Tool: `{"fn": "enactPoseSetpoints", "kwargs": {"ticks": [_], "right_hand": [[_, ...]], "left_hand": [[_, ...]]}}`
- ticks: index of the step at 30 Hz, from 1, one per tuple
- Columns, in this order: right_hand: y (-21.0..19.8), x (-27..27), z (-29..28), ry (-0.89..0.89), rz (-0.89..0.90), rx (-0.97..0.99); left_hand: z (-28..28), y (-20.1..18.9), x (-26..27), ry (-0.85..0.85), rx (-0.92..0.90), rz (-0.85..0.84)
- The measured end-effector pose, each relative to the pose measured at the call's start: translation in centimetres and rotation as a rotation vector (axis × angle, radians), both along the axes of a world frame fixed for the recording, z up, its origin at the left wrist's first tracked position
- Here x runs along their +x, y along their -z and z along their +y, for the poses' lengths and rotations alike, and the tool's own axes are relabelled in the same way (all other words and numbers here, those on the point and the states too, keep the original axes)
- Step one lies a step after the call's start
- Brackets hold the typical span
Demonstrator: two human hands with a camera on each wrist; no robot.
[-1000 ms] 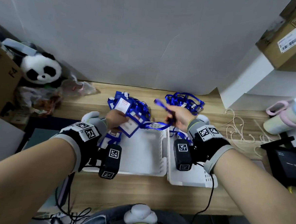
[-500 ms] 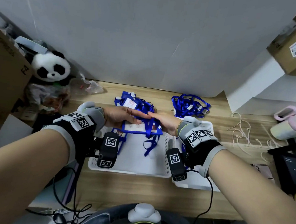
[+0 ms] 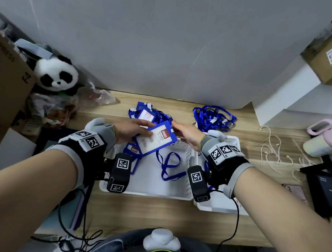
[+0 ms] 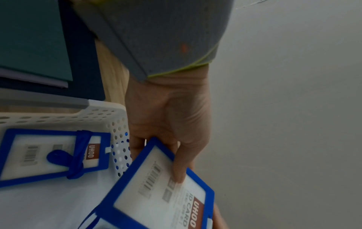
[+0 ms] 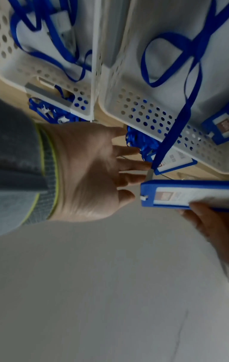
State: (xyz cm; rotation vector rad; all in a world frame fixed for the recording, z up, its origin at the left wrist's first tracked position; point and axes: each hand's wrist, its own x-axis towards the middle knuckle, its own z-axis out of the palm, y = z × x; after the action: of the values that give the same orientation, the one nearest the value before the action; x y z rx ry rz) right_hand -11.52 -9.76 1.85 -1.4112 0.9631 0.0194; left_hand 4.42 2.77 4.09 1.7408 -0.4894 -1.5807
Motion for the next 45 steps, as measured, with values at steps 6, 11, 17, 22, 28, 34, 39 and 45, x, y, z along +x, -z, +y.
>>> {"fn": "enactPoseSetpoints", "kwargs": {"ticks": [6, 11, 17, 22, 28, 34, 39, 45], "right_hand": [[-0.7, -0.6, 0.2, -0.099, -0.003, 0.023], [-0.7, -0.5, 0.4, -0.115, -0.02, -0.139], [-1.1, 0.4, 1.1, -0.114, -0.013, -0.184], [-1.7, 0.4, 0.7, -0.03, 0.052, -0.06], [-2.1, 0.5, 0.4, 0.028, 0.151, 0.025], [-2.2, 0.3, 0.3, 0.06, 0.175, 0.053], [-2.4, 0.3, 0.5, 0.073, 0.193, 0.107], [-1.7, 0.0, 0.8, 0.068, 0.116, 0.066]], "left_hand": [[0.6, 0.3, 0.8, 0.056, 0.05, -0.11], [0.3, -0.2, -0.2, 0.114, 0.072, -0.202], [-1.0, -0.4, -1.5, 0.326, 0.05, -0.532], [-1.1, -0.2, -2.0, 0.34, -0.087, -0.64], [-1.2, 0.0, -2.5, 0.361, -0.19, -0.702], [-1.2, 0.4, -2.7, 0.362, -0.227, -0.739], [-1.1, 0.9, -2.8, 0.384, -0.235, -0.789], [-1.5, 0.3, -2.9, 0.41, -0.182, -0.742]]}}
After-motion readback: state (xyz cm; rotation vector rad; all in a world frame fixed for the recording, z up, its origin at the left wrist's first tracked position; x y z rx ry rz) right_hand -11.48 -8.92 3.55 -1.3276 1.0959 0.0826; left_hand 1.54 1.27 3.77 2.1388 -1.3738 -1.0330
